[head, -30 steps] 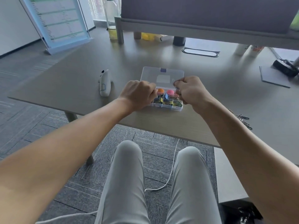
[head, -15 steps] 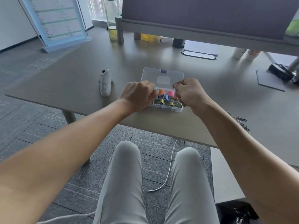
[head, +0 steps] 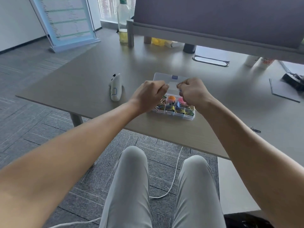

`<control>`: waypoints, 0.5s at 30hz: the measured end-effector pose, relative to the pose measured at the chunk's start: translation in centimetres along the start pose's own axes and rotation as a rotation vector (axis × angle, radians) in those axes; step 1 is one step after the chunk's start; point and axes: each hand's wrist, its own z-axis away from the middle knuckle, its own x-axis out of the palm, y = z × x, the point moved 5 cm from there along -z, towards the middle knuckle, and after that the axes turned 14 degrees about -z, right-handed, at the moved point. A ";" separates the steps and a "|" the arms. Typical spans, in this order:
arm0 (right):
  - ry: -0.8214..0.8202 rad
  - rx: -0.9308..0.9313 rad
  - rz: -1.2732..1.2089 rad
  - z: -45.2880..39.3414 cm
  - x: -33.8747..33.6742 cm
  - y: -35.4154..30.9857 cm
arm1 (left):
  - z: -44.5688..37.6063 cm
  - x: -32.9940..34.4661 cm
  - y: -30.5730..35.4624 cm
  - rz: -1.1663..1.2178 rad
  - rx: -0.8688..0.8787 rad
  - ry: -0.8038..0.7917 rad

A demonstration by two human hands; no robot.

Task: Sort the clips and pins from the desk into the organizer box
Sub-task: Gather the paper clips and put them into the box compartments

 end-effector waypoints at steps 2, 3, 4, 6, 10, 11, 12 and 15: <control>0.005 -0.008 0.007 0.0 -0.2 0.3 | -0.2 0.0 0.4 0.010 0.043 0.011; 0.011 -0.011 0.013 0.0 -0.4 0.5 | -0.2 0.0 0.6 0.013 0.063 0.016; 0.020 -0.010 0.021 0.0 -0.7 0.6 | -0.1 0.1 0.7 0.015 0.081 0.019; 0.037 0.002 0.027 0.0 -1.4 1.0 | 0.0 0.1 0.9 0.010 0.099 0.028; 0.035 0.021 0.036 0.0 -2.0 1.3 | -0.3 -0.3 0.4 0.013 -0.038 0.062; 0.032 0.018 0.039 0.0 -2.0 1.3 | -0.6 -0.4 0.2 0.043 -0.118 0.053; 0.030 0.012 0.042 0.1 -2.0 1.3 | -1.0 -0.4 -0.1 0.080 -0.203 0.036; 0.031 -0.007 0.049 0.2 -2.3 1.3 | -2.0 -0.2 -0.6 0.155 -0.319 -0.017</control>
